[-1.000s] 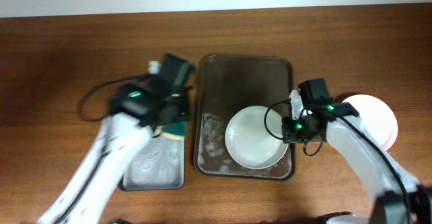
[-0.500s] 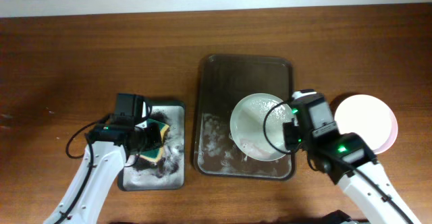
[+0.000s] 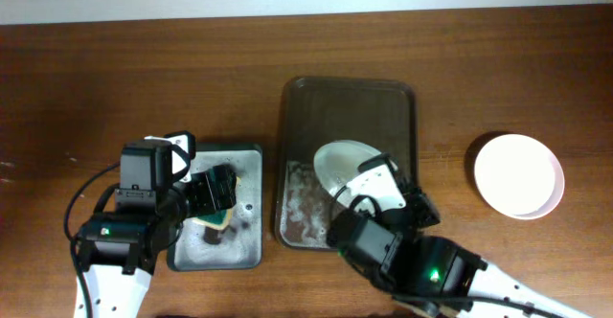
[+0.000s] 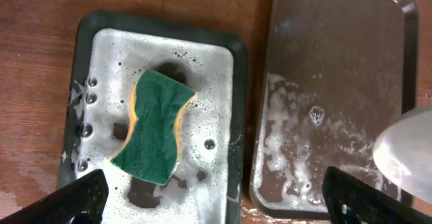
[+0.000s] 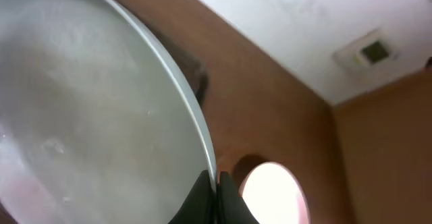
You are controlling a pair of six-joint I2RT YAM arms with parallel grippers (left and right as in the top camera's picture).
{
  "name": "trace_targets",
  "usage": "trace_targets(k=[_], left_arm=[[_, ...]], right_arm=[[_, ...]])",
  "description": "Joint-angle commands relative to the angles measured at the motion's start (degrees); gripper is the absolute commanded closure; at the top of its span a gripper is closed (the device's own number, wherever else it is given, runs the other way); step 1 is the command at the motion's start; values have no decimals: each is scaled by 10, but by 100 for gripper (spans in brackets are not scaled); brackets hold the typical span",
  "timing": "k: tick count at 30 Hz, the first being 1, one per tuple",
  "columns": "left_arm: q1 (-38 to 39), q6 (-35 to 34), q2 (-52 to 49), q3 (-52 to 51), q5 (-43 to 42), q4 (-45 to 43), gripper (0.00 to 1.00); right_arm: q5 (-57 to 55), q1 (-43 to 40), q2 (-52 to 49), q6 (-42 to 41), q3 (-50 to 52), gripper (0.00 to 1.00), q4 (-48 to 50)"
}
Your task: Clean dirty plates on tray and stack at the side
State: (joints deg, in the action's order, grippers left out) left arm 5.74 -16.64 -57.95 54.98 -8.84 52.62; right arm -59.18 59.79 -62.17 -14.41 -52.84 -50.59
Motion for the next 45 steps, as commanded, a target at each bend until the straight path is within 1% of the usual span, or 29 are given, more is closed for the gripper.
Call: trace_targets(k=[1,3,4,18,20,21,22,23,24,25,26,27,28,29,30,31,32,33,34,35,36,37,38,39,41,42,43,44,45], left_arm=[[-3,5,3,10,-8,-1,0],[-3,5,3,10,-8,0,1],[-3,5,3,10,-8,0,0],[-3,5,3,10,-8,2,0],[-3,5,3,10,-8,2,0],[-3,5,3,10,-8,2,1],[-3,5,3,10,-8,2,0],[-3,5,3,10,-8,2,1],[-3,5,3,10,-8,2,0],[-3,5,3,10,-8,2,0],[-3,5,3,10,-8,2,0],[-3,5,3,10,-8,2,1],[-3,5,3,10,-8,2,0],[-3,5,3,10,-8,2,1],[-3,5,3,10,-8,2,0],[-3,5,3,10,-8,2,0],[-3,5,3,10,-8,2,0],[-3,5,3,10,-8,2,0],[-3,5,3,10,-8,2,0],[-3,5,3,10,-8,2,0],[-3,5,3,10,-8,2,1],[-3,5,3,10,-8,2,1],[-3,5,3,10,-8,2,0],[-3,5,3,10,-8,2,0],[-3,5,3,10,-8,2,0],[-3,5,3,10,-8,2,1],[-3,5,3,10,-8,2,1],[-3,5,3,10,-8,2,1],[-3,5,3,10,-8,2,1]], right_arm=[[-96,33,7,20,-17,96,0],[-141,44,7,21,-17,96,0],[-147,44,7,22,-17,96,0],[-151,44,7,22,-17,96,0],[-132,44,7,21,-17,96,24],[-133,44,7,65,-17,96,31],[-175,40,7,100,-17,96,21],[-182,35,7,96,-17,96,43],[-159,35,6,113,-17,96,57],[-168,36,6,143,-17,96,51],[-179,34,6,133,-17,96,53],[-137,37,6,119,-17,96,84],[-88,46,3,168,-17,96,93],[-140,46,2,172,-17,96,79],[-160,44,2,132,-17,96,93],[-130,44,1,141,-17,96,110],[-142,43,0,188,-17,96,101],[-174,37,0,178,-17,96,99],[-155,36,0,172,-17,96,116],[-138,36,-1,194,-17,96,115],[-162,32,-1,194,-17,96,104],[-140,32,-1,172,-17,96,117],[-144,32,-1,182,-17,96,108],[-171,31,-1,177,-17,96,106],[-171,35,-1,172,-17,96,140],[-185,36,-1,180,-17,96,137],[-157,35,-1,170,-17,96,148],[-133,36,-1,176,-17,96,143],[-146,34,-1,172,-17,96,121]])
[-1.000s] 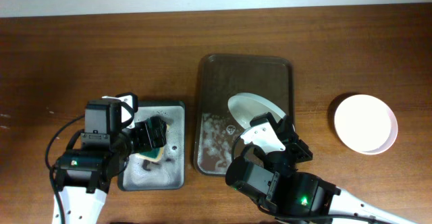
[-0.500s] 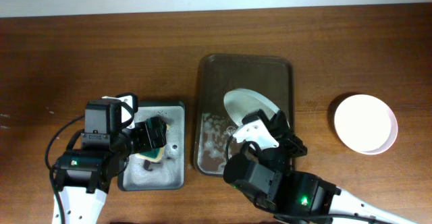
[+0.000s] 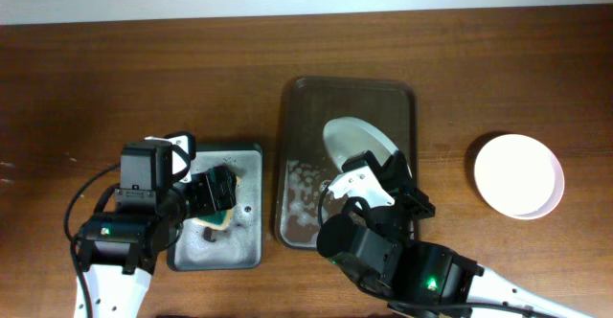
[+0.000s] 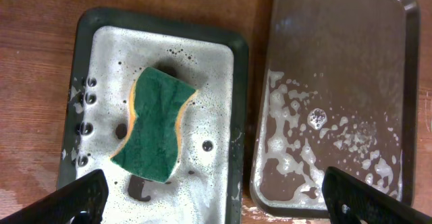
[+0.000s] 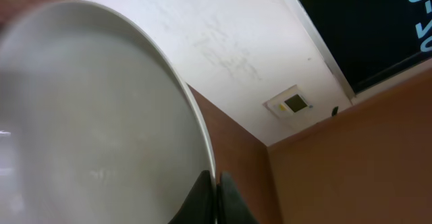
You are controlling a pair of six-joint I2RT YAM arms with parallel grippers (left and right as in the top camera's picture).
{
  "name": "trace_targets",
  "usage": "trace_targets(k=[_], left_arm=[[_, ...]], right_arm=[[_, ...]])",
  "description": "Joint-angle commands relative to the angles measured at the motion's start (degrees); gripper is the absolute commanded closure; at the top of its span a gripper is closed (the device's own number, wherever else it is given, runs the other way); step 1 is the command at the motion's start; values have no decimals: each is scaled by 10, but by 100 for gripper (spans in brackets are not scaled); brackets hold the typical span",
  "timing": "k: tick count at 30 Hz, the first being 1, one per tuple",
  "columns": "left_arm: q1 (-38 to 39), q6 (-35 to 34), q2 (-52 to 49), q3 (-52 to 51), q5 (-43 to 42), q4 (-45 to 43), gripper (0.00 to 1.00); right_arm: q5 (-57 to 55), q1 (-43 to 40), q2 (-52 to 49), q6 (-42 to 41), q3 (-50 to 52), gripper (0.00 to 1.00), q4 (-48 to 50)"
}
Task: Clean dirty plates on tray and stack at the side
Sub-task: 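Place the last plate onto the stack at the right side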
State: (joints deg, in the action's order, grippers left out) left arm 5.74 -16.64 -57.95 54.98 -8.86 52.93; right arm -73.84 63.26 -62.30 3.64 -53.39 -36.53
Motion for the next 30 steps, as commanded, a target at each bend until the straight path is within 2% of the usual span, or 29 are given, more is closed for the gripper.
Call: trace_targets(k=[1,3,4,6,7,8,11,13,15,18,21,24,26,28,30], left_arm=[[-3,5,3,10,-8,-1,0],[-3,5,3,10,-8,-1,1],[-3,5,3,10,-8,-1,1],[-3,5,3,10,-8,-1,1],[-3,5,3,10,-8,-1,0],[-3,5,3,10,-8,-1,1],[-3,5,3,10,-8,-1,1],[-3,5,3,10,-8,-1,0],[-3,5,3,10,-8,-1,1],[-3,5,3,10,-8,-1,0],[-3,5,3,10,-8,-1,0],[-3,5,3,10,-8,-1,1],[-3,5,3,10,-8,-1,0],[-3,5,3,10,-8,-1,1],[-3,5,3,10,-8,-1,0]], right_arm=[[10,-7,0,-48,-12,96,-24],[106,-10,0,-83,-12,96,-49],[135,-20,0,-144,-12,96,-73],[204,-66,-1,-329,-12,96,-136],[245,-97,-1,-372,-12,96,-146],[327,-155,-1,-380,-12,96,-138],[462,-335,0,-379,-15,96,-134],[582,-478,-1,-339,-17,96,-112],[691,-659,-7,-325,-17,96,-84],[763,-864,-42,-326,-16,96,-58],[775,-1025,-135,-329,-16,96,-30],[815,-1080,-209,-330,-16,96,-20],[813,-1088,-243,-329,-17,95,-19],[813,-1085,-265,-309,-17,46,-19],[855,-1085,-257,-289,-22,38,-20]])
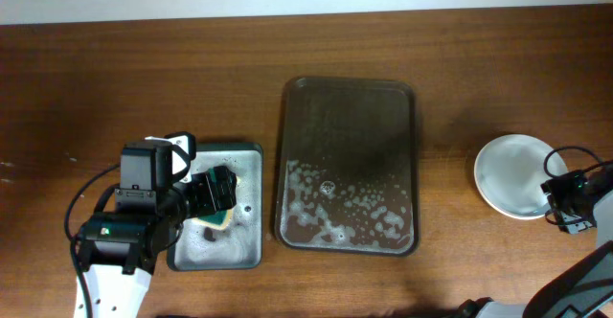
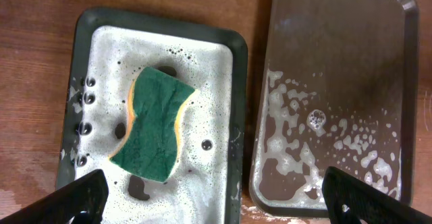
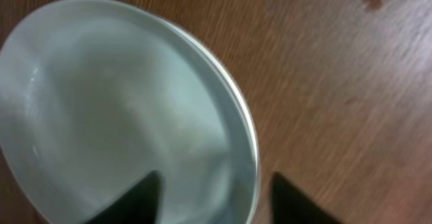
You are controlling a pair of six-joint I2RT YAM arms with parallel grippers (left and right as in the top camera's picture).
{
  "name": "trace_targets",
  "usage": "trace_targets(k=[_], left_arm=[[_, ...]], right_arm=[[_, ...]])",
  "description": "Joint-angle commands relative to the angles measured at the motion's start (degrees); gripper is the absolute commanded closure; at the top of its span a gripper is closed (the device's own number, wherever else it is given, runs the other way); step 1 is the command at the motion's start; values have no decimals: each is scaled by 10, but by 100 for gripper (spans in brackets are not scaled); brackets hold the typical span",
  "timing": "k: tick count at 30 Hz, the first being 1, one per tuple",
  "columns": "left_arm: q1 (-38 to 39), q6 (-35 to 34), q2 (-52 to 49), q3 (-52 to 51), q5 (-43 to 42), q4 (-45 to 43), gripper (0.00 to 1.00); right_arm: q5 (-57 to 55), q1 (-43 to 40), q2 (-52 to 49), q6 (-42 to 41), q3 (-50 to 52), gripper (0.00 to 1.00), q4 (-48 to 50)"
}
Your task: Clean dirty plates on tray and stack at the side
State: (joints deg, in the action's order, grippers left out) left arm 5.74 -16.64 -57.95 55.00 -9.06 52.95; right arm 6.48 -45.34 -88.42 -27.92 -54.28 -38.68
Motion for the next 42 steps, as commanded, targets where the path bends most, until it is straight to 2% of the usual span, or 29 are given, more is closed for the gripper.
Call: trace_targets(k=[1,4,7,10,12,13,15,18,25,28,30,35,40,42], left_arm=[[-3,5,3,10,-6,-1,1],[-3,5,3,10,-6,-1,0],[-3,5,3,10,-6,-1,0],[-3,5,3,10,-6,-1,0],[-3,5,3,10,-6,-1,1],[-3,5,3,10,-6,-1,1],[-3,5,3,10,-6,-1,0],[-3,5,3,10,-6,-1,1],[-3,5,3,10,-6,-1,0],[-3,5,3,10,-6,-1,1],[-3,5,3,10,-6,-1,1],[-3,5,3,10,-6,-1,0],[-3,5,3,10,-6,-1,1],[-3,5,3,10,-6,-1,1]], right_arm=[[92,2,21,32,-24,35,-3],[191,28,107,56,-55,30,-35],[257,123,258,128,-61,30,-66],[268,247,400,181,-61,30,-111],[267,305,465,181,-61,24,-120],[258,334,500,181,-61,1,-121],[263,366,548,181,-61,1,-122],[263,379,585,181,-61,1,-122],[263,383,584,190,-61,1,-107],[262,434,601,318,-45,1,-104],[230,464,634,396,9,1,-94],[160,465,787,397,228,1,-18],[160,465,882,397,413,1,165],[160,465,882,397,450,1,219]])
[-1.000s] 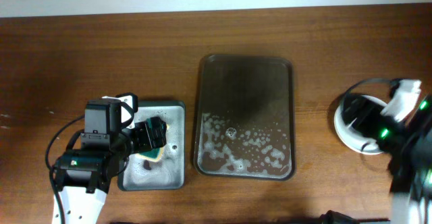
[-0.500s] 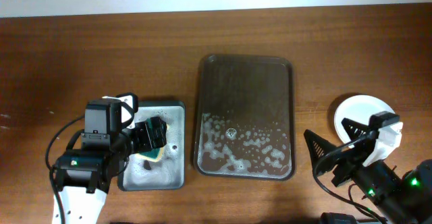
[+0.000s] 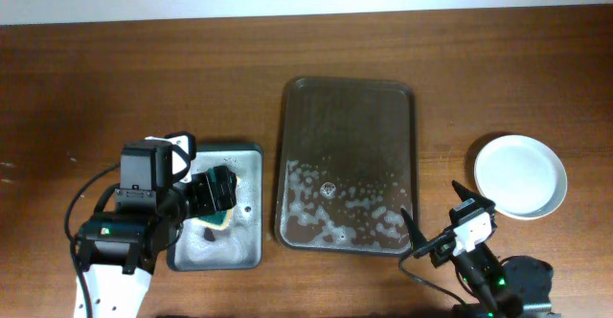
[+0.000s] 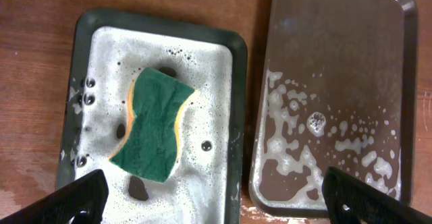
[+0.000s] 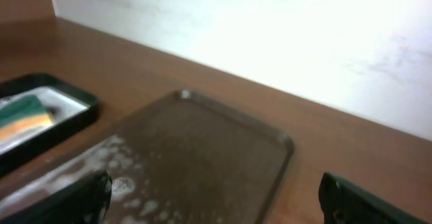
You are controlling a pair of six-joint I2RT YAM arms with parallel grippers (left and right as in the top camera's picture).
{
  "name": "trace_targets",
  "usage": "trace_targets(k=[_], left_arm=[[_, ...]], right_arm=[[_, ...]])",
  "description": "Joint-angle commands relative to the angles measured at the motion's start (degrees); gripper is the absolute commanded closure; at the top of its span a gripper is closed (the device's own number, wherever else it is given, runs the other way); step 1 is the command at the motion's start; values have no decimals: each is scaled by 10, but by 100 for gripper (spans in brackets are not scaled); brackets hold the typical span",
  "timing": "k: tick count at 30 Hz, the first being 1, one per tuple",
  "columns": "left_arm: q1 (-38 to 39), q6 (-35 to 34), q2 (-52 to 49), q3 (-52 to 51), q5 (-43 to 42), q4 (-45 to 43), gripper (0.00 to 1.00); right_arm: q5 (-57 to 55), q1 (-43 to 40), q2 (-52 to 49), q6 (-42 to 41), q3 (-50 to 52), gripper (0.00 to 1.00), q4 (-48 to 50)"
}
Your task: Clean dirty plates on tray and stack at the side
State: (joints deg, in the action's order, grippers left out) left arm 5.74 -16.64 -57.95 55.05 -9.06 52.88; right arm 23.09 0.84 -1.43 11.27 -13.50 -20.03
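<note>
The dark tray (image 3: 283, 165) holds only soapy foam on its near half; no plate lies in it. White plates (image 3: 522, 176) sit stacked on the table at the right. My right gripper (image 3: 436, 213) hangs open and empty by the tray's near right corner, looking across the tray (image 5: 202, 156). My left gripper (image 3: 213, 198) is open above the soap dish (image 4: 236, 116), where a green sponge (image 4: 154, 126) lies in suds. In its wrist view the left gripper (image 4: 216, 204) holds nothing, and the right gripper (image 5: 216, 200) is also bare.
The soap dish (image 3: 251, 251) stands just left of the tray (image 4: 405, 48). Bare wooden table lies between the tray and the plates. A white wall runs along the table's far edge.
My right gripper was open over the plates at the right edge. It now hangs open at the front of the table by the tray's near right corner. The left arm has not moved.
My right gripper first held a white plate by its rim, tilted over the foamy tray, then higher above it. Then the plate lay on the stack at the right with the gripper open over it. Now that gripper is back beside the tray.
</note>
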Motion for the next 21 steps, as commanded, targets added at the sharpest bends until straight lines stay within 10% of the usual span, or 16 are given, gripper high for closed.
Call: trace_targets(k=[1,21], left_arm=[[-3,5,3,9,-6,-1,1],[-3,5,3,9,-6,-1,1]], right_arm=[[-7,3,12,5,60,1,58],[-9,3,12,5,132,1,173]])
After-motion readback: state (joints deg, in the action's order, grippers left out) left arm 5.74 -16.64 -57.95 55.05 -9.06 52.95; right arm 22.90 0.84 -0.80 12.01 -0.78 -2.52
